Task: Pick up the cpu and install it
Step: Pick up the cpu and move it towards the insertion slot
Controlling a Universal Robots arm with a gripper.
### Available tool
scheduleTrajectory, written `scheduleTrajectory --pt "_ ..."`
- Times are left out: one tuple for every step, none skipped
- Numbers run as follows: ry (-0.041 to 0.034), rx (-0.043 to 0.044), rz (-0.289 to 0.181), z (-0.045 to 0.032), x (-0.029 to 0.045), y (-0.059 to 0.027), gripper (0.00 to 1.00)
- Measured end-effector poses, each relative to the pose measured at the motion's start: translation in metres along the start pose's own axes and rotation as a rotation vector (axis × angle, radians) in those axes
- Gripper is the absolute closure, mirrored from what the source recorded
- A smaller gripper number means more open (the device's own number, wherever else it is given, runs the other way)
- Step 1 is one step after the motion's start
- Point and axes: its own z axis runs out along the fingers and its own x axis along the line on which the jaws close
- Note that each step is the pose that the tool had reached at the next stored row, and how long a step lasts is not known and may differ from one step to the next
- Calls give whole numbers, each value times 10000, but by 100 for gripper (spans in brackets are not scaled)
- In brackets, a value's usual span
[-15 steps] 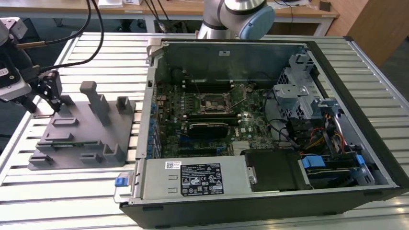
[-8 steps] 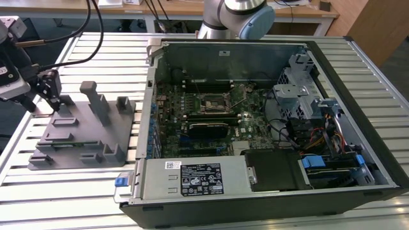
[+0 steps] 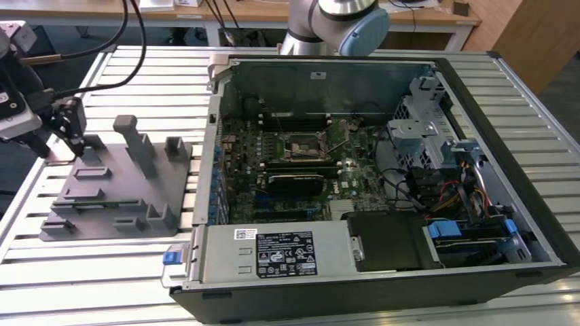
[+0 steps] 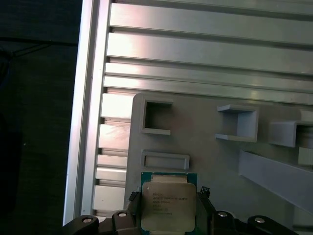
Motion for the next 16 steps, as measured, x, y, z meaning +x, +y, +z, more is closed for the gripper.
scheduleTrajectory --pt "0 3 0 -4 0 1 46" --pt "0 6 0 -7 0 1 46" --pt "1 10 0 -12 0 2 46" --pt "2 14 0 -17 -1 3 46" --pt "1 18 0 -21 -1 4 46" --pt "0 22 0 -26 -1 4 46" --pt "1 27 -1 -31 -1 5 46" --pt "1 31 -1 -36 -1 6 46" --pt "2 36 -1 -41 -1 7 46" --pt "2 41 -1 -45 -2 9 46" --pt "2 47 -1 -49 -2 10 46" --pt "3 53 -1 -53 -2 11 46" --pt "3 58 -1 -57 -2 12 46" --pt "3 64 -1 -60 -2 13 46" --pt "4 69 -1 -63 -2 14 46" --pt "5 74 -1 -66 -2 15 46"
